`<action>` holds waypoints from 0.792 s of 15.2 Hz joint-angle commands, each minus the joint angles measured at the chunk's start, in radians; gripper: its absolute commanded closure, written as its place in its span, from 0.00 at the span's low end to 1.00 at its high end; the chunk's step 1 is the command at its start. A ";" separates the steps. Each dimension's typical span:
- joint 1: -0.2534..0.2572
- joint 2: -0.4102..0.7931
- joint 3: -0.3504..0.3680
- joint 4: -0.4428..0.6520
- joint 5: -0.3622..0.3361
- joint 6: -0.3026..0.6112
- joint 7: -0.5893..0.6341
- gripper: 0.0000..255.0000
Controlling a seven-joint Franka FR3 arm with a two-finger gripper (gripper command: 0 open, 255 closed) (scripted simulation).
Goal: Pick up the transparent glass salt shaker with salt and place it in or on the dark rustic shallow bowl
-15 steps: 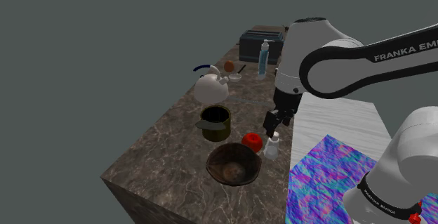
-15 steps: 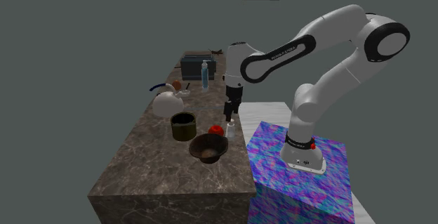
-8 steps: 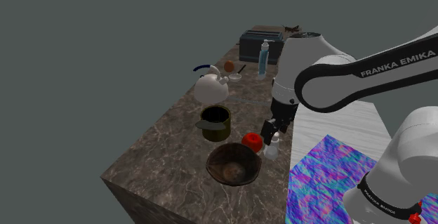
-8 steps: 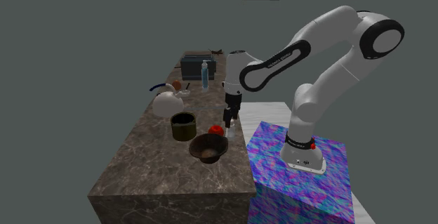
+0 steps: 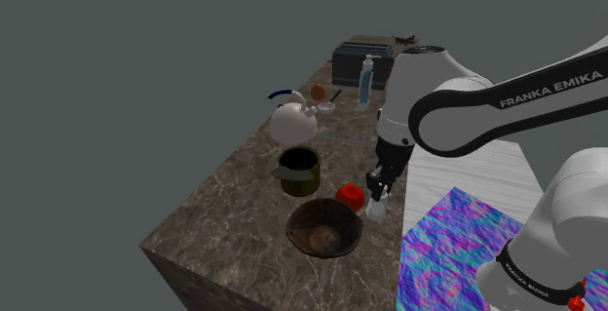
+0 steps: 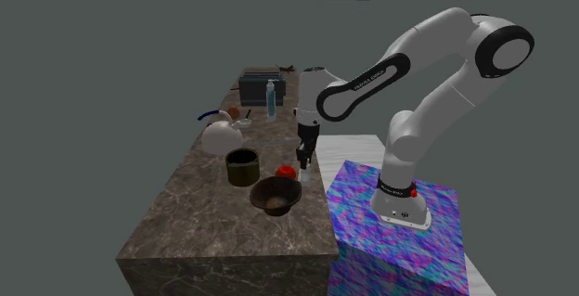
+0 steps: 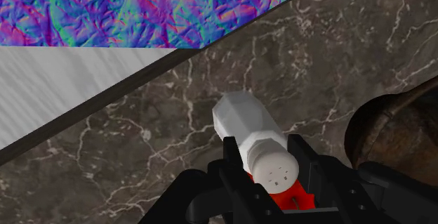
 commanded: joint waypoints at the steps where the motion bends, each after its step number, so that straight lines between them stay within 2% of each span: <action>1: 0.000 0.000 0.000 0.000 0.000 0.000 0.000 1.00; 8: 0.000 0.000 0.000 0.000 0.000 0.000 0.000 1.00; 12: -0.003 -0.038 -0.011 0.033 -0.012 -0.071 0.006 1.00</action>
